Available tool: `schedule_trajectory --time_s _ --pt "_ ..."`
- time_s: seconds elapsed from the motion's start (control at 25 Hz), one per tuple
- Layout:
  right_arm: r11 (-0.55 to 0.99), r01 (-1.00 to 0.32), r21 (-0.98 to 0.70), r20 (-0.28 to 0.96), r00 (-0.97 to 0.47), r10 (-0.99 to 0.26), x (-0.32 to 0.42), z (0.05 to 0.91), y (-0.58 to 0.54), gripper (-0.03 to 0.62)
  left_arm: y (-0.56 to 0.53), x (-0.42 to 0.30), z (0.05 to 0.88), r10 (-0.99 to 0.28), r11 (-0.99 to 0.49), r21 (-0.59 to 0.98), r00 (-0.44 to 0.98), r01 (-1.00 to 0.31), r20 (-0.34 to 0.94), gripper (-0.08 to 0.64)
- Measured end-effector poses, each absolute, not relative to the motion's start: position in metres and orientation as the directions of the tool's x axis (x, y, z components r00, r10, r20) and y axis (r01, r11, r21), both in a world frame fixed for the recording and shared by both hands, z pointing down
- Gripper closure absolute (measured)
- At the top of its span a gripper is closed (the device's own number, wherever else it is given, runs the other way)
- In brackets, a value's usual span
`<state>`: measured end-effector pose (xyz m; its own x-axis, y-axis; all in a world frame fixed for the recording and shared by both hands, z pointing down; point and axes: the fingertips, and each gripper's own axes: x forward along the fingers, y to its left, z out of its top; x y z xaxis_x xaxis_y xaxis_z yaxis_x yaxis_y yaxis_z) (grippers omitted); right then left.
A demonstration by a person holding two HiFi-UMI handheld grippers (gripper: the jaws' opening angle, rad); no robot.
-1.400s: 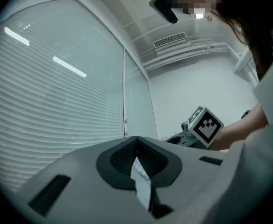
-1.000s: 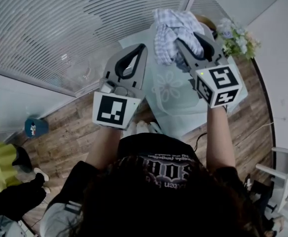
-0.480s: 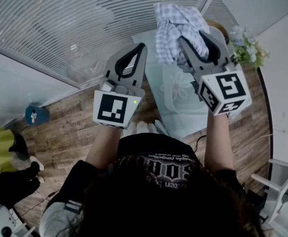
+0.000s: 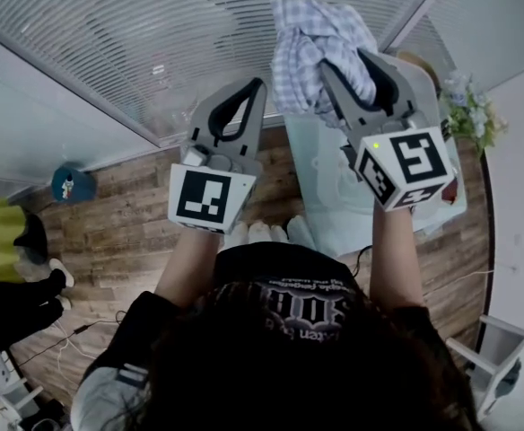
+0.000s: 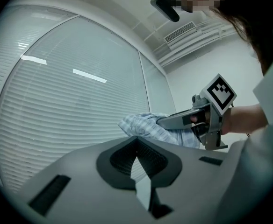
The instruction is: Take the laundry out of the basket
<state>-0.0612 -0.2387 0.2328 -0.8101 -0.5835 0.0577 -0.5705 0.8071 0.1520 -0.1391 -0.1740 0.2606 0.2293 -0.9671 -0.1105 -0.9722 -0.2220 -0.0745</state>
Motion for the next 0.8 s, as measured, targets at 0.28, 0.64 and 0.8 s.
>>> schedule_trajectory --time_s 0.28,0.64,0.8 --pt "0.855 -0.499 0.145 0.043 -0.86 -0.509 -0.076 0.236 -0.235 0.402 -0.165 -0.149 0.258 -0.984 -0.131 -0.088 0.141 -0.987 -0.109 0.558" --pt "0.886 -0.435 0.158 0.026 -0.895 -0.445 -0.145 0.245 -0.198 0.402 -0.127 -0.208 0.262 -0.994 -0.013 -0.089 0.023 -0.996 -0.106 0.558" --pt "0.899 -0.412 0.15 0.027 -0.907 -0.421 -0.158 0.254 -0.184 0.403 -0.114 -0.218 0.264 -0.994 0.024 -0.089 -0.015 -0.996 -0.105 0.558"
